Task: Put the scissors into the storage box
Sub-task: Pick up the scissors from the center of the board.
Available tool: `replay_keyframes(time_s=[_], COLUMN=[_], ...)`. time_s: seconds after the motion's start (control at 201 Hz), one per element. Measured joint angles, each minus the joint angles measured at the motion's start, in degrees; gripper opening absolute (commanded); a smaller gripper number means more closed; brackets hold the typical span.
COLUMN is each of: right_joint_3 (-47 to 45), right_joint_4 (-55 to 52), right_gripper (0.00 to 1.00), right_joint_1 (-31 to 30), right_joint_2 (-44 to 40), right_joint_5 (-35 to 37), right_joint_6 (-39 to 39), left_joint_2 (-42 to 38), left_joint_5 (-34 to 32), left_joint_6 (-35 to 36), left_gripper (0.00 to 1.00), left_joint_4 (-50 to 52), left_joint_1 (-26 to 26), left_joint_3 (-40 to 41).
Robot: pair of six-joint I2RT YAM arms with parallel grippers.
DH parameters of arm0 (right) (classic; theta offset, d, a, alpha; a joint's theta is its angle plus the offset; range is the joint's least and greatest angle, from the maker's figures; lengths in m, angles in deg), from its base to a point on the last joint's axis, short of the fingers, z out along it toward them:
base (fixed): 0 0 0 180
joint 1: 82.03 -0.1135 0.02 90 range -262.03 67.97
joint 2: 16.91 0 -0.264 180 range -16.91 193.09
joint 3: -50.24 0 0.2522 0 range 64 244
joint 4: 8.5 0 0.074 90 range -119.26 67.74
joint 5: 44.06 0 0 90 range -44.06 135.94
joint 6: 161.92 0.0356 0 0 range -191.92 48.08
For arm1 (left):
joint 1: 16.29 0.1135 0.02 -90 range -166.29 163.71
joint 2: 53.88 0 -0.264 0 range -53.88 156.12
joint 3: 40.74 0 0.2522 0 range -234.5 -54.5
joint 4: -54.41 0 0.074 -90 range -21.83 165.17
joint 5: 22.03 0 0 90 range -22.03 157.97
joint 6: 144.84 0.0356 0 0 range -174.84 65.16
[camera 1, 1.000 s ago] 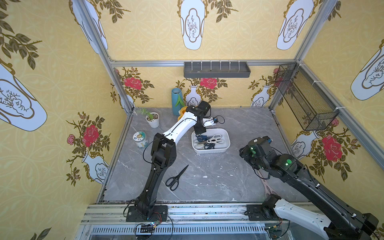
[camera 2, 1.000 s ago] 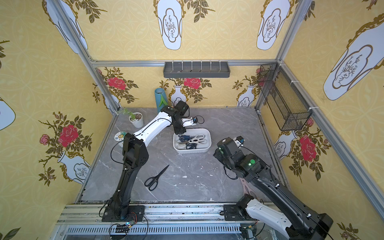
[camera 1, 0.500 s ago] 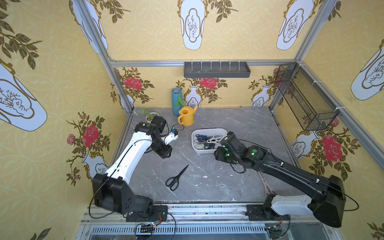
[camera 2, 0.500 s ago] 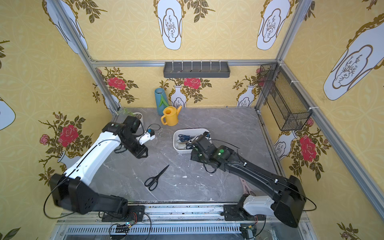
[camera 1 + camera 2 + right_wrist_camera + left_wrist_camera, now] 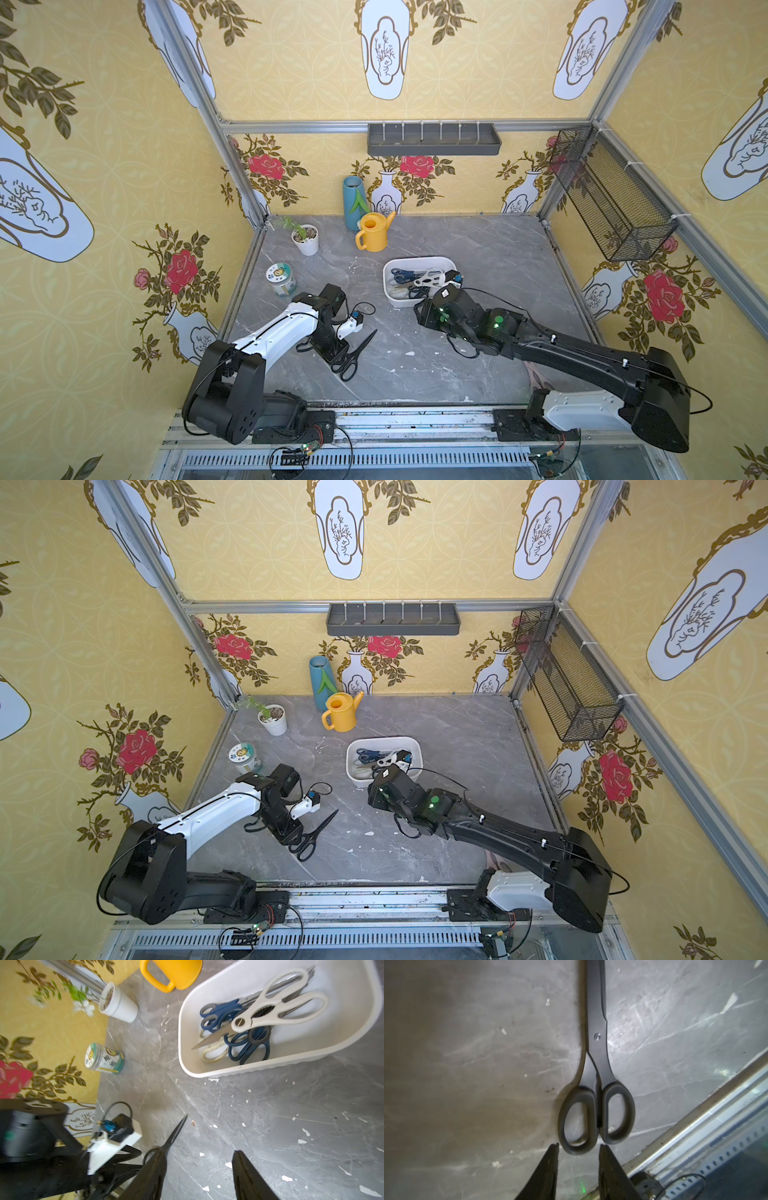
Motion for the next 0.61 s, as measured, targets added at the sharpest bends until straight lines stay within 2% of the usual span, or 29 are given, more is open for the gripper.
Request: replay_keyframes(time_s=[0.125, 0.324, 0.383, 0.518, 0.608], right_joint_3=[-0.7, -0.3, -0.3, -0.3, -0.2], right_joint_4=[-0.9, -4.3, -5.1, -6.0, -7.6], right_gripper=[0.57, 0.57, 0.57, 0.58, 0.58], right_joint_1=[-0.4, -1.4, -1.6, -1.8, -1.8], right_joint_2=[-4.2, -7.2, -7.7, -8.7, -9.3], right_joint_5=[2.9, 6.2, 7.2, 8.9, 10.4], right_joint_6=[2.6, 3.9, 4.2, 5.2, 5.6], left_joint_2=[3.8, 5.3, 5.3, 5.5, 4.6], left_joint_5=[-1.6, -1.8, -2.3, -4.1, -4.5], left_joint_6=[1.2, 2.2, 2.6, 4.0, 4.1], left_gripper=[0.31, 0.29, 0.23, 0.0, 0.0], left_joint_4=[-5.3, -5.4, -5.5, -6.6, -6.4], left_joint_1=[-0.1, -0.2, -0.3, -0.5, -0.6], left_joint_3=[1.2, 1.2, 1.4, 1.6, 1.6])
